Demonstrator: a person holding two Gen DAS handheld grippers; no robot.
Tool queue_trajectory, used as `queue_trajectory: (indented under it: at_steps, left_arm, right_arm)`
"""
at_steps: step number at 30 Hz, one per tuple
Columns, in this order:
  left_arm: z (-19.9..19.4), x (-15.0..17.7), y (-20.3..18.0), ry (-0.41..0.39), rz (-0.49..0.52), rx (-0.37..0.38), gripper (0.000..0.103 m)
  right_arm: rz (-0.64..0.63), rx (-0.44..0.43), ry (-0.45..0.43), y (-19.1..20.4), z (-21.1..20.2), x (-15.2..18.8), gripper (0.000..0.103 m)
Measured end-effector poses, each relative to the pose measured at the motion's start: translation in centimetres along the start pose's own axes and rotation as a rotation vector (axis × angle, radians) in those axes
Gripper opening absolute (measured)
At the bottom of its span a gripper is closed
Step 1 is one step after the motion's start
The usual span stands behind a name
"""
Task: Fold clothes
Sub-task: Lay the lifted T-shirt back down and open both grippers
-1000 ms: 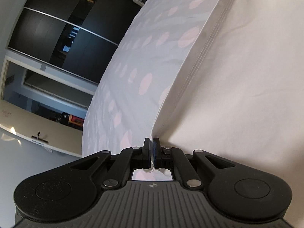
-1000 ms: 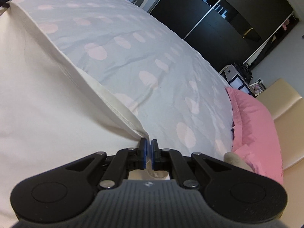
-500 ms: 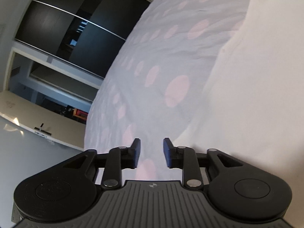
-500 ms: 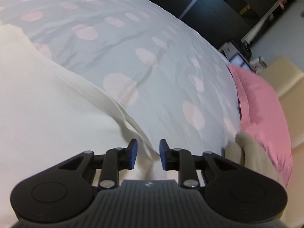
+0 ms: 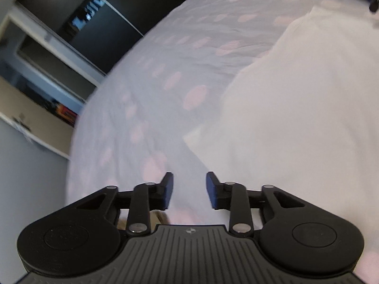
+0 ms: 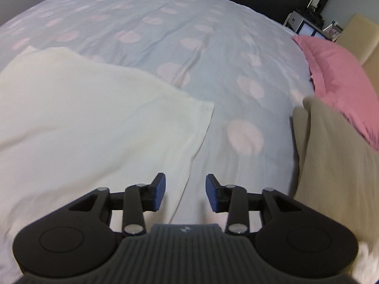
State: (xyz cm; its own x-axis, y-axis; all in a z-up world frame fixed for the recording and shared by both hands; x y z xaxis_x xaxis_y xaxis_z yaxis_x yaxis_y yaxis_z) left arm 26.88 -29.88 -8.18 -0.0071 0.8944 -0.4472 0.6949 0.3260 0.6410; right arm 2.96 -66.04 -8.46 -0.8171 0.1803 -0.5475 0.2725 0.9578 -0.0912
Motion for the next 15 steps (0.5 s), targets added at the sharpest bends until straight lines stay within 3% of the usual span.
queue_trajectory:
  at_steps: [9,15]
  left_arm:
    - [-8.9,5.5,-2.2,-0.046,-0.044,0.221,0.025]
    - [-11.0,8.7,-6.0,-0.030,0.032,0.255,0.031]
  right_arm:
    - [0.069,-0.074,-0.024,1.6,-6.9,5.9,0.044]
    - [0.083,-0.121,0.007,3.7,-8.8,11.2,0.050]
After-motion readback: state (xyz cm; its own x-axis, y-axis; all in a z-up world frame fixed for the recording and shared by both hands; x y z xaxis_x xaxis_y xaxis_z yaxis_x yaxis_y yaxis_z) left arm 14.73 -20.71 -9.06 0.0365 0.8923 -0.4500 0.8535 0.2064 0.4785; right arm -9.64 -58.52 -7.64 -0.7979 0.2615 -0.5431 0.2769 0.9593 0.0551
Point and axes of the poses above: each gripper's, at about its wrist camera, not at the fingertips, and z roughly the way its jaws point, y to its left, x to its underside, the point moved 9 cm from there along z, roughly the way its jaws point, and after that the axes turned 8 degrees about -x, right-handed, at the moved point
